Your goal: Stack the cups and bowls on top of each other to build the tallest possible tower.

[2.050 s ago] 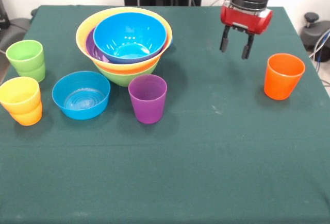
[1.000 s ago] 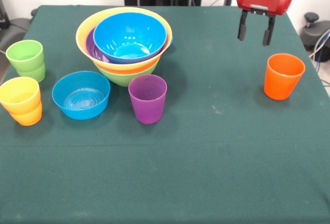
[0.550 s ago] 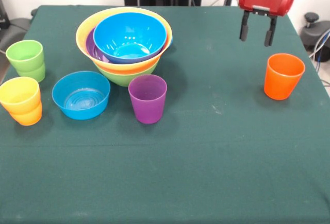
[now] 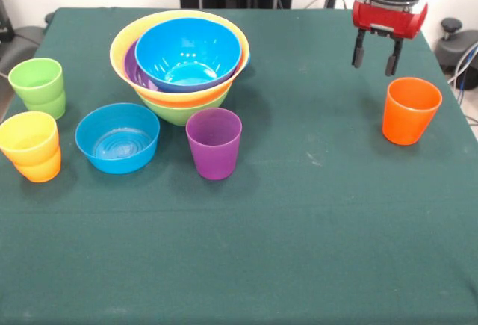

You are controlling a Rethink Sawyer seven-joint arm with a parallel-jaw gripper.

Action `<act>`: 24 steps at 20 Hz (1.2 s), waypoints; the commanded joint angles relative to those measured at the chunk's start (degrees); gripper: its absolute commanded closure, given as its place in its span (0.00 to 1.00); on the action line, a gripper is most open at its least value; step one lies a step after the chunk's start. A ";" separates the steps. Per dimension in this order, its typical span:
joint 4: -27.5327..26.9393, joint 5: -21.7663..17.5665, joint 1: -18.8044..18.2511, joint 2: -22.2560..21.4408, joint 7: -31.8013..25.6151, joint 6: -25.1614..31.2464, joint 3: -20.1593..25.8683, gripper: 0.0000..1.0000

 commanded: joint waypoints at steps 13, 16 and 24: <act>-6.28 -0.69 -0.14 6.01 3.72 -0.42 6.44 0.00; -4.87 -0.89 -1.44 3.64 3.09 2.06 7.91 0.00; -2.89 -0.93 -1.69 0.51 2.75 5.24 7.59 0.00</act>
